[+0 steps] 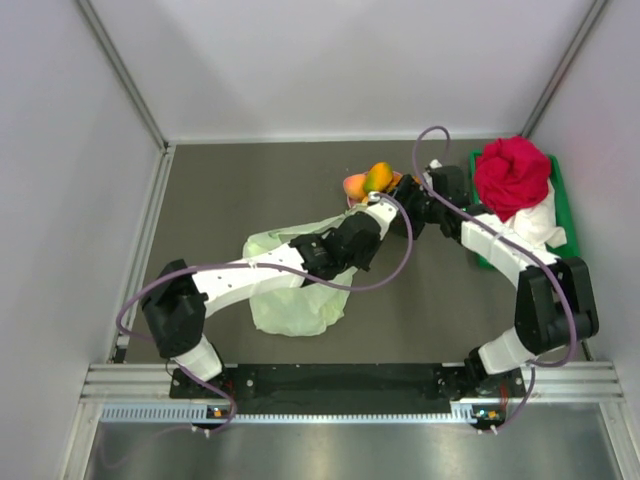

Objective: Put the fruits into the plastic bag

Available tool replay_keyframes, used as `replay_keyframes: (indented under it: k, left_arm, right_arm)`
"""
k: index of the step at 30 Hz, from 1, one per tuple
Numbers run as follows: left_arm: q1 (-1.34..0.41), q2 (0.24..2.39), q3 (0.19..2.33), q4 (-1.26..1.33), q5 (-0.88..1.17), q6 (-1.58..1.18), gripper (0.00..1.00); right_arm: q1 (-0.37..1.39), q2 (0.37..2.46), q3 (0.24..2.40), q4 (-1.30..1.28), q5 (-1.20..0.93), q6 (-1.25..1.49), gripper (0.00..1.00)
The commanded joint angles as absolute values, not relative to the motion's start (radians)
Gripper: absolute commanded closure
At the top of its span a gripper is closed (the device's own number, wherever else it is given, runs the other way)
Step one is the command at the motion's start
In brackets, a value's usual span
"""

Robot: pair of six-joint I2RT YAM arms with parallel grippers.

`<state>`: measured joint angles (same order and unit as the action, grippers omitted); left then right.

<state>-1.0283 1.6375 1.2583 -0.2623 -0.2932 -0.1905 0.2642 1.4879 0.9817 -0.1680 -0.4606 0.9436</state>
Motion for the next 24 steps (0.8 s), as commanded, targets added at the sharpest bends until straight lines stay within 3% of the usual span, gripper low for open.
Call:
replay_keyframes:
  k: [1, 6, 11, 20, 21, 22, 23, 24]
  left_arm:
    - [-1.043, 1.597, 1.241, -0.271, -0.307, -0.196, 1.00]
    - [-1.052, 1.559, 1.197, -0.273, -0.344, -0.213, 1.00]
    - [-1.072, 1.496, 1.155, -0.272, -0.377, -0.200, 1.00]
    - [-1.124, 1.451, 1.140, -0.284, -0.486, -0.195, 1.00]
    - [-1.127, 1.451, 1.138, -0.284, -0.488, -0.201, 1.00]
    - [-1.129, 1.450, 1.141, -0.282, -0.497, -0.210, 1.00]
    - [-1.129, 1.448, 1.143, -0.287, -0.514, -0.228, 0.91]
    - [-1.131, 1.440, 1.156, -0.290, -0.544, -0.247, 0.76]
  right_arm:
    - [0.339, 1.537, 1.080, -0.143, -0.502, 0.894, 0.22]
    - [0.405, 1.600, 1.143, -0.141, -0.531, 0.877, 0.30]
    - [0.429, 1.626, 1.180, -0.143, -0.561, 0.850, 0.54]
    - [0.436, 1.684, 1.226, -0.238, -0.554, 0.755, 0.57]
    - [0.436, 1.686, 1.224, -0.224, -0.560, 0.755, 0.61]
    - [0.436, 1.686, 1.224, -0.215, -0.569, 0.758, 0.72]
    - [0.437, 1.683, 1.233, -0.207, -0.578, 0.761, 0.79]
    - [0.437, 1.680, 1.241, -0.195, -0.584, 0.762, 0.87]
